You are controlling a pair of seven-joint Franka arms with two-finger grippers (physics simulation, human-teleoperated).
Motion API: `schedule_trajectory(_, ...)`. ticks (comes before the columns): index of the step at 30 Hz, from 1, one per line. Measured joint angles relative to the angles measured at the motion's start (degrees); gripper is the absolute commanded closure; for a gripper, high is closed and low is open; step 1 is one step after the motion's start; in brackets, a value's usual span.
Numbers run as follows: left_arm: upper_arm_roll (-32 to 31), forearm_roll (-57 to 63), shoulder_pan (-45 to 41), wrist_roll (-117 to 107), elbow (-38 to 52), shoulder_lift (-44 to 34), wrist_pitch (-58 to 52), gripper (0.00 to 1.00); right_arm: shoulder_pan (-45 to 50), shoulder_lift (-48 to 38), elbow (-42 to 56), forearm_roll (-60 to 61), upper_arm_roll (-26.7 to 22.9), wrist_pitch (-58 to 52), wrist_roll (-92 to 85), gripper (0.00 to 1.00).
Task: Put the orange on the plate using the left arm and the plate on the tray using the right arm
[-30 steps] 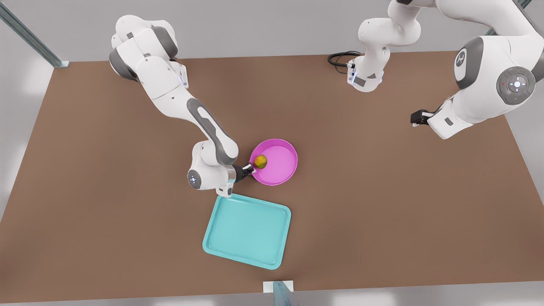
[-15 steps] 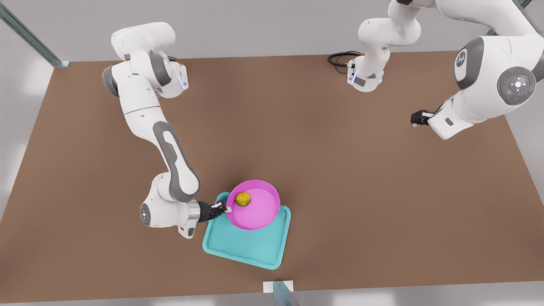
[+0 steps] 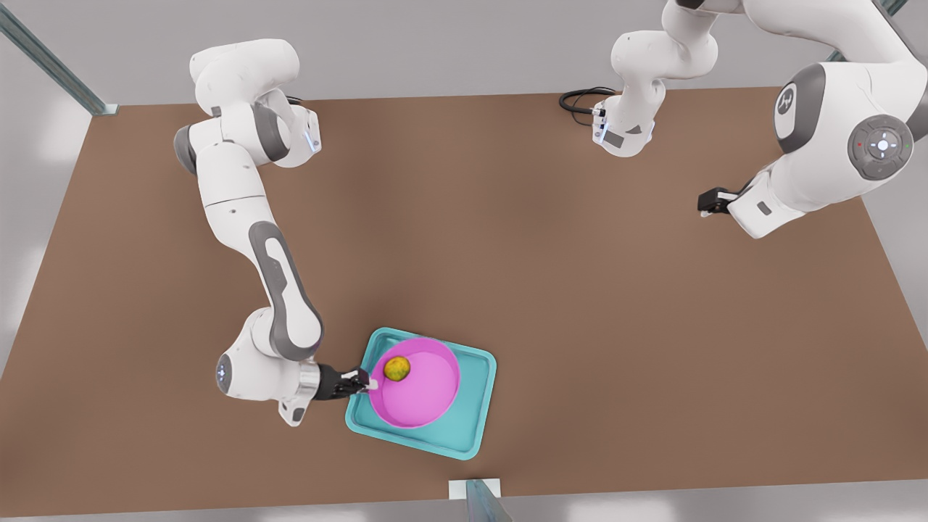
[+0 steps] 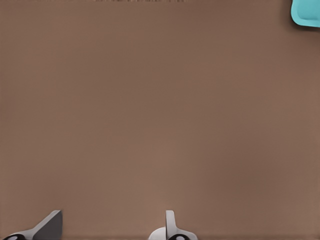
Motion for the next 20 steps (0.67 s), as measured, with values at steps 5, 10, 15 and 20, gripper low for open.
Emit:
schedule_trajectory(5, 0.01, -0.09, -0.05, -0.08, -0.05, 0.11, -0.02, 0.0, -0.04, -1.57, -0.16, -0.29, -0.09, -0.29, 0.41, 0.0)
schedule_trajectory(10, 0.01, -0.12, -0.02, -0.15, -0.05, 0.19, 0.01, 0.0, -0.25, -16.84, 0.12, -20.49, -8.56, -11.24, -0.35, 0.0)
schedule_trajectory(15, 0.01, -0.03, -0.03, -0.21, 0.1, 0.18, 0.02, 0.0, 0.0, -46.66, -12.53, -40.5, -9.6, -27.44, -0.21, 0.0)
schedule_trajectory(20, 0.01, 0.03, -0.07, -0.27, 0.13, 0.12, 0.0, 0.0, -0.8, -55.38, -20.91, -45.95, -9.46, -34.4, 2.08, 0.0)
